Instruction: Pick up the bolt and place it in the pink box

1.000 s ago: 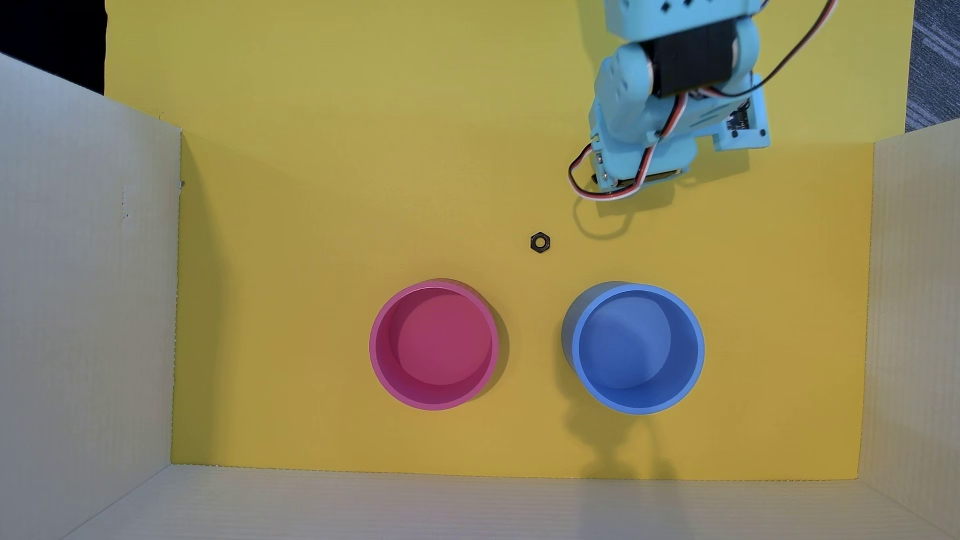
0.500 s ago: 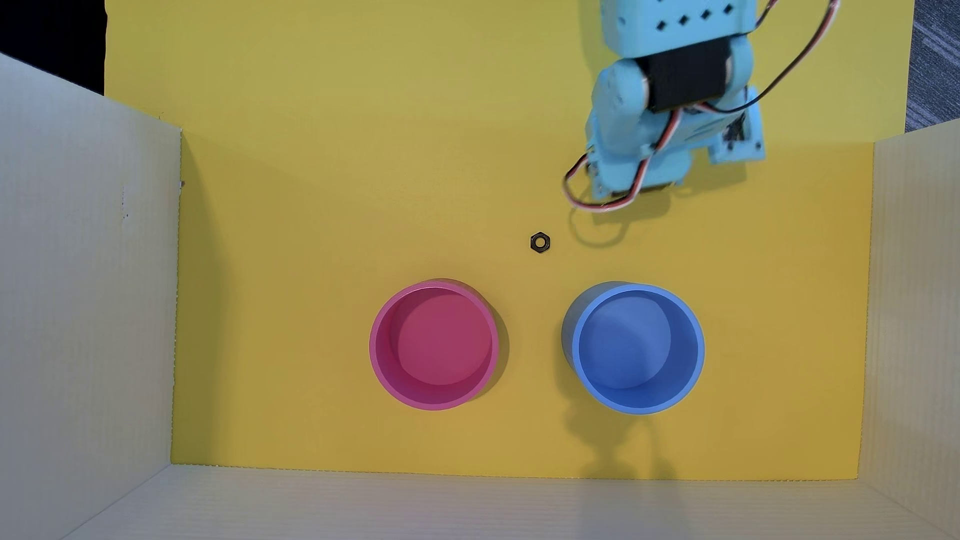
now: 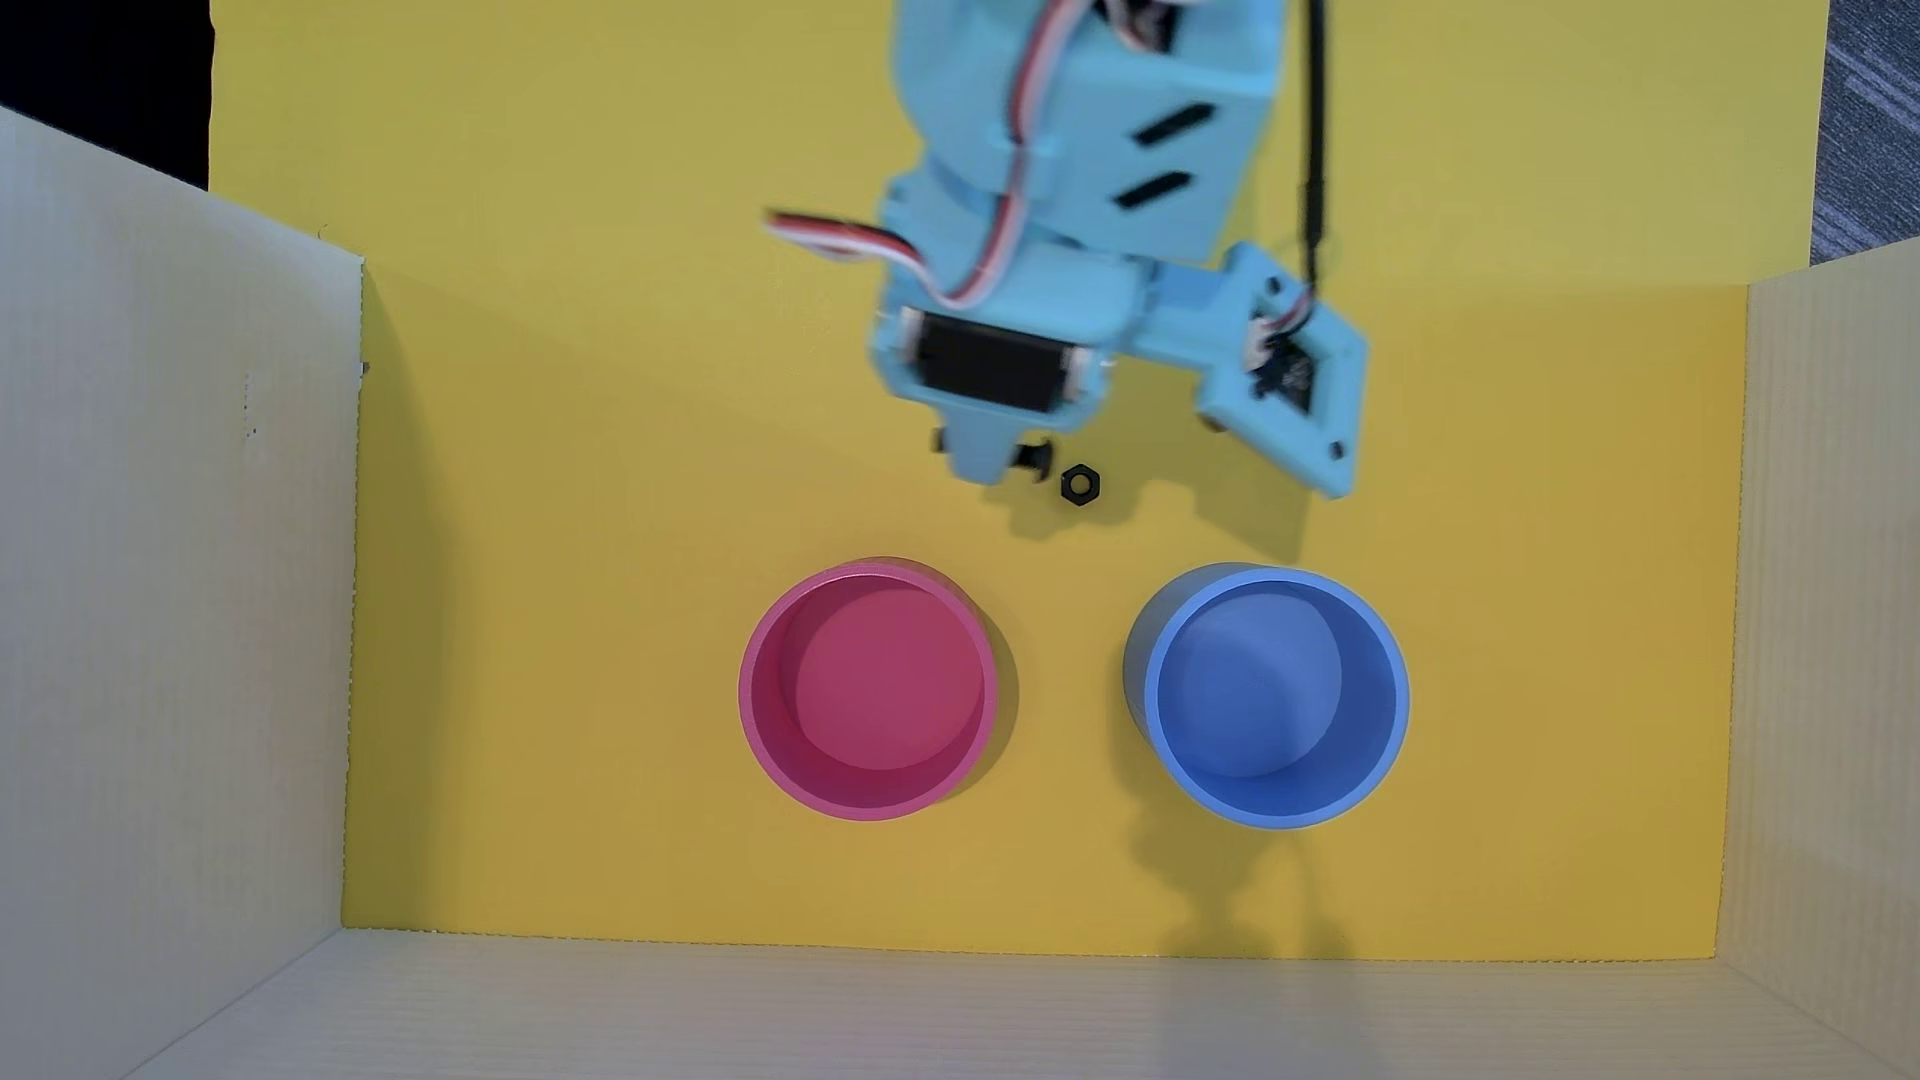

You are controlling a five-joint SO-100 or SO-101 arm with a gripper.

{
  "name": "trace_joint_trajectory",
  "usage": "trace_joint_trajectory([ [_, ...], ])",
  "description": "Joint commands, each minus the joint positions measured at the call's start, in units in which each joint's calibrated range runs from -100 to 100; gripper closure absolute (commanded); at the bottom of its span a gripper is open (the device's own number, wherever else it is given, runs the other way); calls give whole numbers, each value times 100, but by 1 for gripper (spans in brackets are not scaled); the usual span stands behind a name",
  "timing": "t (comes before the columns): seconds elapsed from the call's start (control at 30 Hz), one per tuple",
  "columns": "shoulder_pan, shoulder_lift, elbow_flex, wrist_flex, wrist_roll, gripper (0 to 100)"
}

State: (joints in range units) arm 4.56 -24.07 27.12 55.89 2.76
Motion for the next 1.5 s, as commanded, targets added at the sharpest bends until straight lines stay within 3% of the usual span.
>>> trace_joint_trajectory([
  [0.0,199,513,-934,44,18,99],
  [0.87,207,4360,-5909,1614,-23,99],
  [1.17,199,4461,-6045,1863,-2,79],
  [1.23,199,4461,-6045,2026,18,84],
  [1.3,192,4452,-6072,2172,18,98],
  [1.47,155,4048,-6009,2661,24,98],
])
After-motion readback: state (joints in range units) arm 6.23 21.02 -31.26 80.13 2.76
